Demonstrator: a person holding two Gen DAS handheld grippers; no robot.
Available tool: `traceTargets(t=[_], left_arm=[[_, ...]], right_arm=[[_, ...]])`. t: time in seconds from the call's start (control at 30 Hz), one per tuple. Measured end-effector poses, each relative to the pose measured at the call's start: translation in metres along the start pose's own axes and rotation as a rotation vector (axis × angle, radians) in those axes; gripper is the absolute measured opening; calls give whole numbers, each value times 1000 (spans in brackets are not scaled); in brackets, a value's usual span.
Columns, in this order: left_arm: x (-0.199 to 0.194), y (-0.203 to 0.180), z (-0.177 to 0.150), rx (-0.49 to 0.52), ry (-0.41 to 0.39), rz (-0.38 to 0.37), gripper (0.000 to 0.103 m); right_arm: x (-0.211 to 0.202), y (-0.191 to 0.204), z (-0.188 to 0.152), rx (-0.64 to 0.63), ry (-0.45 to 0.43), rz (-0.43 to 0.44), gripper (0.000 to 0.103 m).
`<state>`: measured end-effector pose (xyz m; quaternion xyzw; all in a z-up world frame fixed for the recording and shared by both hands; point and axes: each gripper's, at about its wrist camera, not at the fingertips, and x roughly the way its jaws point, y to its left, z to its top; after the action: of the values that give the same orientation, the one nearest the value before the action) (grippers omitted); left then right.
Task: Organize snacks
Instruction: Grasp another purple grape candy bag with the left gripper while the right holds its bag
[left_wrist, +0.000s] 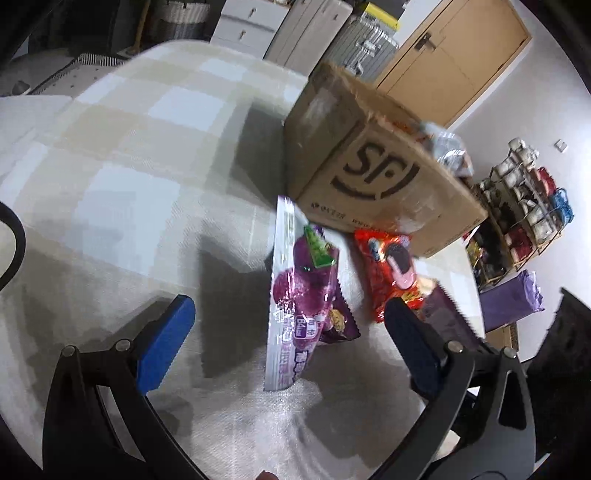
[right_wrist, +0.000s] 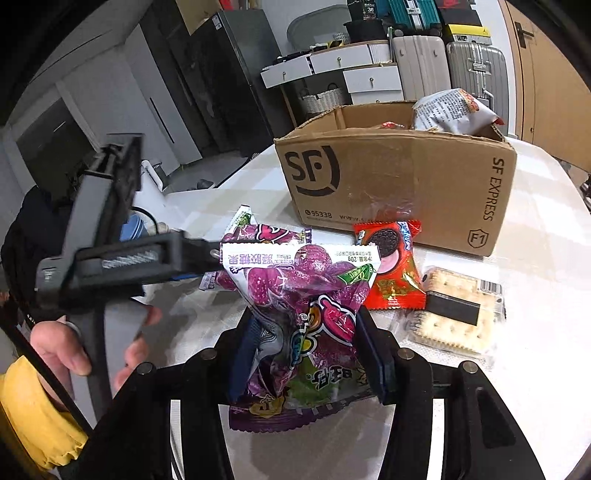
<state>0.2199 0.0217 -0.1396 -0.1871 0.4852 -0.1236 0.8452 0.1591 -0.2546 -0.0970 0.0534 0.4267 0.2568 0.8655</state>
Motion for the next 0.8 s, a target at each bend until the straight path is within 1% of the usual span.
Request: traceTargets(t=[0.03,0.1,0.13,0.17,0.2,0.23,0.27,0.3,0.33,0.37,0.4,0.43,0.47,0.53,0.63,0.8], left_arm=[[4,-1,-1,-2,11,8,102],[6,-4,0,2,-6,23,101],[7,-5,0,-4,-7,24,98],[7,-3,0,-20,-9,37,91],[7,-3,0,-25,-18,52,85],[7,-3,0,-24,-15,67,83],[7,-6,0,-6,-13,91,74],[8,-8,0,13,-8,108,58],[9,-10,-1,38,-2,123,51],[10,-14,-2,68,2,121,40],[8,-19,-4,94,0,109,25],[7,-23,-6,115,-4,113,23],[5,-30,-8,154,-18,148,21],[2,-34,-11,179,-32,144,19],[-1,-31,-12,168,-27,123,18],[-17,-24,-19,150,-39,91,17]], right_arm=[[-2,-1,0,1,-2,-3,51],[-5,-4,-6,4,-6,-4,51],[-6,-6,-7,10,-7,-5,51],[-7,-6,-8,17,-7,-6,51],[-5,-6,-8,26,-5,-10,51],[-5,-8,-8,35,-3,-11,51],[-4,-7,-9,38,-1,-10,51],[-5,-7,-9,38,-1,-14,51],[-1,-6,-9,37,-2,-15,51],[-2,-6,-9,36,-3,-15,51],[-2,-5,-9,35,-5,-15,51],[-4,-5,-9,37,-8,-17,51],[-5,-6,-9,39,-11,-18,51],[-8,-6,-9,42,-17,-29,51],[-13,-6,-12,31,-22,-55,51],[-26,-4,-19,33,-41,-48,51]])
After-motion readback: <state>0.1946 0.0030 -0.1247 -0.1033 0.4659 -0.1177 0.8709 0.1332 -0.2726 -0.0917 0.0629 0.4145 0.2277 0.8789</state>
